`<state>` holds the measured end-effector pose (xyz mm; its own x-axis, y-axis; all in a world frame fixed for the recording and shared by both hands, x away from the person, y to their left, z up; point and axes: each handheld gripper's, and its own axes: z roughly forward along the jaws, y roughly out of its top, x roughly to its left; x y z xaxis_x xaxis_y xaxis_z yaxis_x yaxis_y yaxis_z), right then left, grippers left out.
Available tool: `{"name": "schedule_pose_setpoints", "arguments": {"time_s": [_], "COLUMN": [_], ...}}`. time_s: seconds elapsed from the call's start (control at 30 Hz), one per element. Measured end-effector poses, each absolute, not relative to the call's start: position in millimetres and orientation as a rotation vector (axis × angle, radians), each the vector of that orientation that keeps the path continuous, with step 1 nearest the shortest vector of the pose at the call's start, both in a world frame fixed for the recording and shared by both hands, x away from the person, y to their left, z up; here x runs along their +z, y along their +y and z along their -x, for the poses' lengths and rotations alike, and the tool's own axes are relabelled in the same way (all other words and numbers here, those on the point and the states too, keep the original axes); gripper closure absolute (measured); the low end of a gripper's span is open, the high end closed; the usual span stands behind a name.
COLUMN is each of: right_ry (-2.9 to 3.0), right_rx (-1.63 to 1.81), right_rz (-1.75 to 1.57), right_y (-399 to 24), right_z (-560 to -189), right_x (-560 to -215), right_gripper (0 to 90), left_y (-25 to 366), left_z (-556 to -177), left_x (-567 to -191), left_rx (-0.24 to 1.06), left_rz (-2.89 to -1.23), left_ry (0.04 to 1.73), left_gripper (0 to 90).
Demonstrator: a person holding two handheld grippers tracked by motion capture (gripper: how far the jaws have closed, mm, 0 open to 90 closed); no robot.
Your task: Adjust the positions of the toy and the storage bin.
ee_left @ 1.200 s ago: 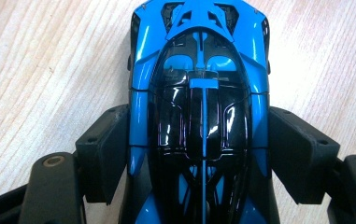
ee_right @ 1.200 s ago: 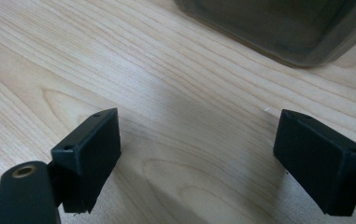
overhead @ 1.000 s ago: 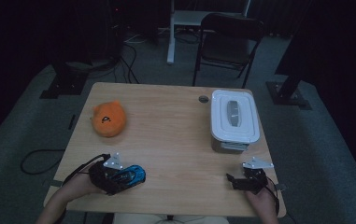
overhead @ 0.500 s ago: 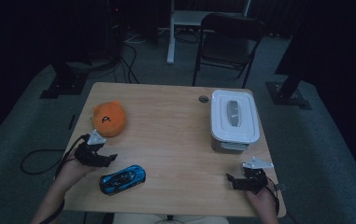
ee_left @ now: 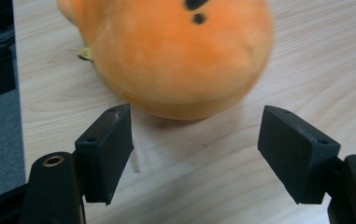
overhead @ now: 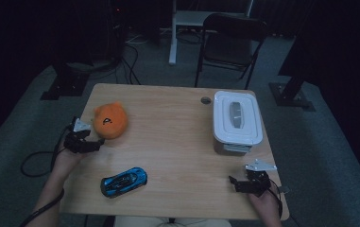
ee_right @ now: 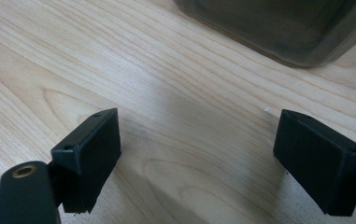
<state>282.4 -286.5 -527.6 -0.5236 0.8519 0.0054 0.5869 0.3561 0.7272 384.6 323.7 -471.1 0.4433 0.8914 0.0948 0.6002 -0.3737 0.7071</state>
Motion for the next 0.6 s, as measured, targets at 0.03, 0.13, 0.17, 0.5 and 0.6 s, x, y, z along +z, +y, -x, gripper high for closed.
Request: {"name": "schedule_pose_setpoints", "arguments": {"time_s": [0.03,0.13,0.17,0.5,0.6], "right_ry": [2.250,2.250,2.250,2.246,2.245], "right_rx": [0.974,0.974,0.974,0.973,0.973], "right_rz": [-1.261,-1.262,-1.262,-1.265,-1.266], "right_y": [-287,-287,-287,-287,-287], "right_z": [-282,-282,-282,-283,-283], "right_x": [-528,-528,-528,-528,-528], "right_gripper": [14.3,14.3,14.3,14.3,14.3], "left_y": [325,326,326,310,307], "left_z": [-387,-394,-394,-406,-406], "left_x": [-472,-473,-473,-480,-481], "left_rx": [0.621,0.601,0.601,0.599,0.592], "left_rz": [-2.104,-2.110,-2.110,-2.158,-2.156], "left_ry": [1.248,1.254,1.254,1.270,1.277], "left_gripper": [32.7,35.8,37.4,54.3,63.3]}}
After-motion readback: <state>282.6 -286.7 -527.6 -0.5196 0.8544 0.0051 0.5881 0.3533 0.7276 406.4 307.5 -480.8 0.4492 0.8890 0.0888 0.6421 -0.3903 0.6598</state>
